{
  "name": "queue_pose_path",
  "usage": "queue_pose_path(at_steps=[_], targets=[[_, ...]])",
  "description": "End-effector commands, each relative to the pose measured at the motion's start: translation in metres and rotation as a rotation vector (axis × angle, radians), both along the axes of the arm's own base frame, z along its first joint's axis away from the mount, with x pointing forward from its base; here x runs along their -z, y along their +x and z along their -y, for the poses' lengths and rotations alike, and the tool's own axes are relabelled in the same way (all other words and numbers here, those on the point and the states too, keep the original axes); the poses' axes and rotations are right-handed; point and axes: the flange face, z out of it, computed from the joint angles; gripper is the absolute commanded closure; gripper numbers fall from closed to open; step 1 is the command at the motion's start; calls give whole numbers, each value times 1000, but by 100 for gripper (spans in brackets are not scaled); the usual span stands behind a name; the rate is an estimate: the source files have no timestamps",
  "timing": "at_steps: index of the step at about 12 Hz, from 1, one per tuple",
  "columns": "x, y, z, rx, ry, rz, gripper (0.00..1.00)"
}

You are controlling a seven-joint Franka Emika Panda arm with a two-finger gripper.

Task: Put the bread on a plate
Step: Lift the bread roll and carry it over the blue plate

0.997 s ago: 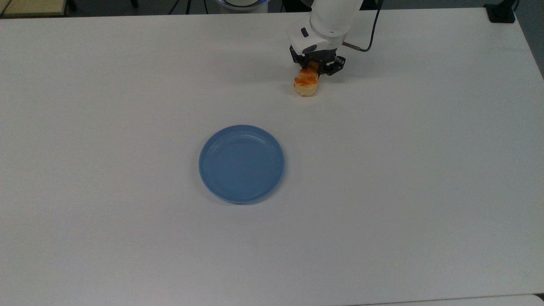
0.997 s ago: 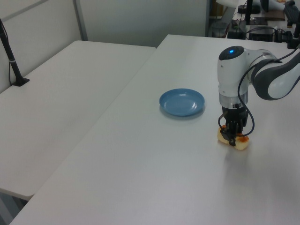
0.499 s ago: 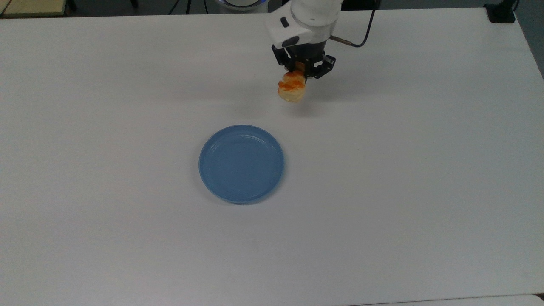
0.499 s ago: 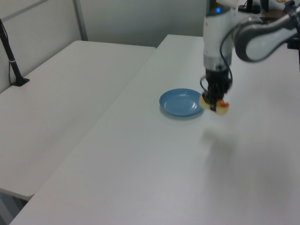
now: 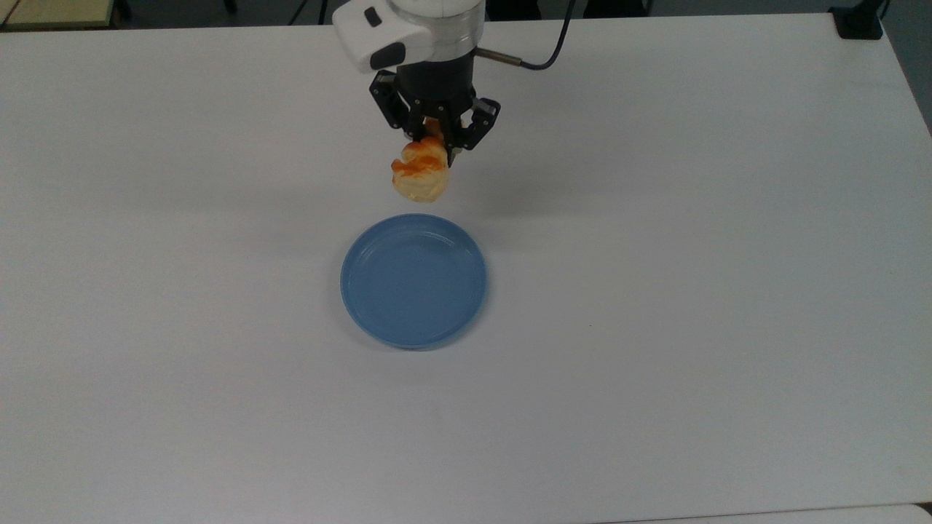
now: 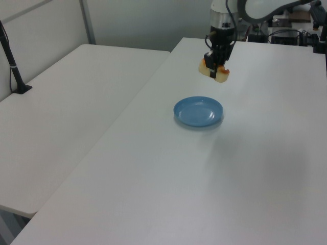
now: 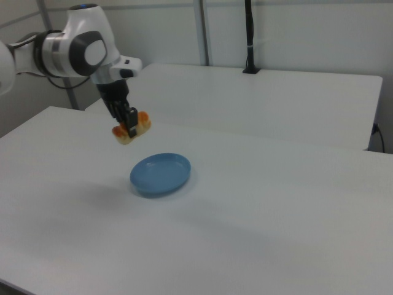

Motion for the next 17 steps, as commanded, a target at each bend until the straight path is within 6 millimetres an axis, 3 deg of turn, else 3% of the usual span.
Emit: queue_pose_path(at_steps=[1,3,5,10,13,15,16,17], targets=[[24,37,22,5,-12,-44,64],[35,60,18,2,-7,-35,65],[53,69,21,11,-24,-51,64],[91,72,3,-18,-41,-98,64],[108,70,3,-26,-74,-124,64],[134,71,5,-26,-98,-136,64],[133,73,6,-20,-98,-119,60],[131,73,6,-9,-98,-116,21]])
